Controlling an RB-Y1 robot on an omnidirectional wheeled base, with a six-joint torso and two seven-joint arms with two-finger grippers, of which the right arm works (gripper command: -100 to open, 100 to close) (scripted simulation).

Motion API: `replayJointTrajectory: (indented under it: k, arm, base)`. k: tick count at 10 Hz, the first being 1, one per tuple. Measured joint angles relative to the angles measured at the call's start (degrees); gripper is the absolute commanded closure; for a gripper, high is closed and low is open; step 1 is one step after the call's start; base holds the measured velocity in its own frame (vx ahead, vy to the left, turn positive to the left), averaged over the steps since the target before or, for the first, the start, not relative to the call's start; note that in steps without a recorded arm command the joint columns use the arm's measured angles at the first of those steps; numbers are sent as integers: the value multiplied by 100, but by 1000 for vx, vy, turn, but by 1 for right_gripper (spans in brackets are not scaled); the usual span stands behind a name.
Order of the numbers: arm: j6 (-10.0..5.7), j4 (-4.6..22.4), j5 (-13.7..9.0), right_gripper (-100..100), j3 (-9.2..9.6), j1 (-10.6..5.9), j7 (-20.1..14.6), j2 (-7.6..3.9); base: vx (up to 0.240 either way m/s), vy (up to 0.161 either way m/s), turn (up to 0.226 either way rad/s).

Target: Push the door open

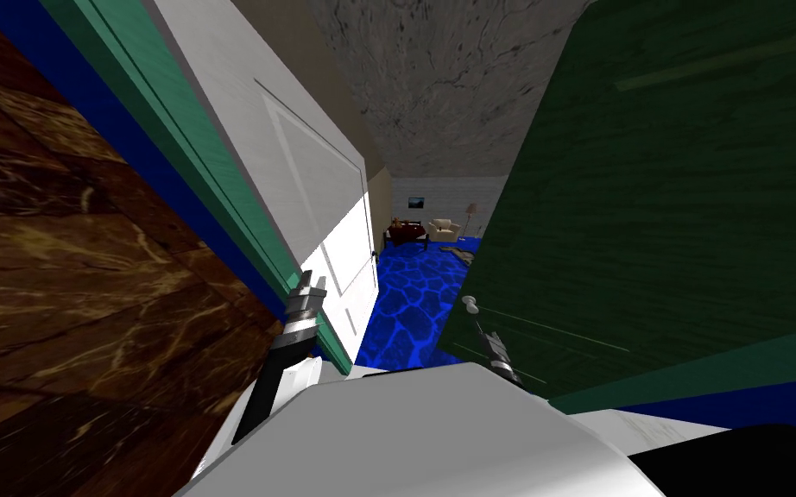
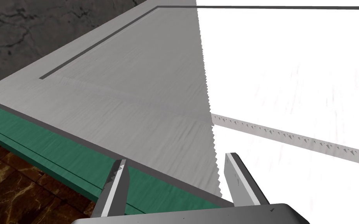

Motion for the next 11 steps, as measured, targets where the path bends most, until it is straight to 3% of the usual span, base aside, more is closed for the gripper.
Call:
replayJointTrajectory:
  k: [3,4,8,11]
  arm:
    - [-36,-2,127,-100,-68,114,419,-86]
    - [-112,145,186,-100,-92,92,563,-144]
    - [-119,51,327,-100,-172,268,1057,-231]
    - [-171,140,397,-100,-206,284,1277,-291]
  base:
    - [1,73,-11]
    - [2,64,-7]
    - [3,66,-10]
    - [28,12,13]
